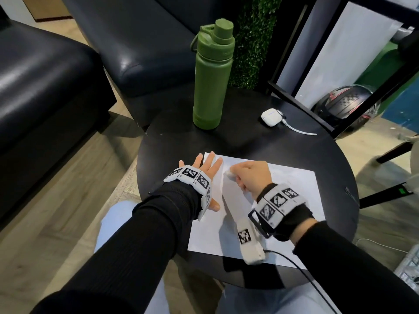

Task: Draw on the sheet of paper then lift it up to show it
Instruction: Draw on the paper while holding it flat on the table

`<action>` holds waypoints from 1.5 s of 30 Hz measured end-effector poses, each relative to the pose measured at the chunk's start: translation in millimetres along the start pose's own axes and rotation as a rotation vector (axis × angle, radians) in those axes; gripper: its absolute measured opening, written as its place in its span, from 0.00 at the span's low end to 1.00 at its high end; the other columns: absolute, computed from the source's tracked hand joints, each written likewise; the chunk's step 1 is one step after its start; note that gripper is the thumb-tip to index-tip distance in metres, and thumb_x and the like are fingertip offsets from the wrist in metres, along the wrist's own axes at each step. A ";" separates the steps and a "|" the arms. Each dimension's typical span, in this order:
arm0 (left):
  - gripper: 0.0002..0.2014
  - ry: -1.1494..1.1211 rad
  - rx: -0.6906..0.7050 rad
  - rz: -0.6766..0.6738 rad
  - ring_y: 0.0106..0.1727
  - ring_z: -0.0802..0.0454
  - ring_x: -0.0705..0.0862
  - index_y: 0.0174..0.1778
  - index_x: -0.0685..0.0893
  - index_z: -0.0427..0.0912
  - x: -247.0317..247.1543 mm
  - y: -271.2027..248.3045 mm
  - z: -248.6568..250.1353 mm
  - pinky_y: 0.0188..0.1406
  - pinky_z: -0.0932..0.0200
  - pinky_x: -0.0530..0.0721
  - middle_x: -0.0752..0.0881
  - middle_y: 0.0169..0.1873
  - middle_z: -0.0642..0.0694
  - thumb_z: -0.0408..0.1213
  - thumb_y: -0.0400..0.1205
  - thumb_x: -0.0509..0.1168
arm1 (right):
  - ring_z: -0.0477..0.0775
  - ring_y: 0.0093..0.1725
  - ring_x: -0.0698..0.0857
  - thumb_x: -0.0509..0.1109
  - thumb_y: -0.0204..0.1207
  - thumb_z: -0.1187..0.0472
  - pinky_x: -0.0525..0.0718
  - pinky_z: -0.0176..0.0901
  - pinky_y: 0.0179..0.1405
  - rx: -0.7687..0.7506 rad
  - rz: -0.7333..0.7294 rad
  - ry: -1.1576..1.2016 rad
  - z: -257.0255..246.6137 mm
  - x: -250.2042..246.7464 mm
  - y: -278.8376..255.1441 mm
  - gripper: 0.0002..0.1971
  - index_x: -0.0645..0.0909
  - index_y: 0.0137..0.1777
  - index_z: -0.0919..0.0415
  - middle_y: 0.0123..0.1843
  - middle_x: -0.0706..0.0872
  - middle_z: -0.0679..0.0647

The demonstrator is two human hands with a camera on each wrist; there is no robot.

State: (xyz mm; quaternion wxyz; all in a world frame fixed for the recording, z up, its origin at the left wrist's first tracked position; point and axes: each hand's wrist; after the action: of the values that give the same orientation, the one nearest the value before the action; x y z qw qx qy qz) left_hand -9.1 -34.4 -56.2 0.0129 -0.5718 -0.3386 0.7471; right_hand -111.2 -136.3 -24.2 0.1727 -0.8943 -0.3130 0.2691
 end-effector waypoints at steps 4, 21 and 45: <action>0.62 0.018 0.001 0.013 0.83 0.45 0.35 0.81 0.31 0.53 1.6 1.4 -3.0 0.75 0.26 0.45 0.30 0.81 0.51 0.63 0.67 0.72 | 0.47 0.20 0.72 0.72 0.73 0.66 0.72 0.33 0.18 0.006 -0.231 -0.180 15.0 -0.9 -24.0 0.02 0.86 0.40 0.63 0.23 0.78 0.53; 0.61 0.010 0.003 -0.002 0.83 0.45 0.34 0.81 0.30 0.53 3.3 3.8 -2.5 0.75 0.26 0.44 0.29 0.81 0.51 0.62 0.68 0.72 | 0.50 0.21 0.74 0.71 0.73 0.65 0.72 0.37 0.23 0.013 -0.046 -0.117 -1.1 -8.8 10.6 0.12 0.80 0.28 0.61 0.18 0.78 0.52; 0.60 0.080 -0.023 0.025 0.83 0.46 0.34 0.82 0.33 0.48 6.7 -19.2 5.6 0.77 0.31 0.39 0.32 0.82 0.48 0.64 0.69 0.69 | 0.47 0.20 0.75 0.70 0.77 0.62 0.73 0.29 0.15 -0.101 -0.049 0.086 23.4 -17.1 -9.5 0.06 0.83 0.43 0.65 0.24 0.78 0.54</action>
State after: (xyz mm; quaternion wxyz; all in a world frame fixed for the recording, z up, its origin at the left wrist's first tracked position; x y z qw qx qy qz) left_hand -23.3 -19.6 -51.2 0.0106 -0.6057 -0.3390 0.7198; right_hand -140.8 -137.1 -31.9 0.1472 -0.9048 -0.3400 0.2099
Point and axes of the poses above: each hand's wrist, its own y-axis towards the middle knuckle, its own x-axis out of the palm, z = x × y
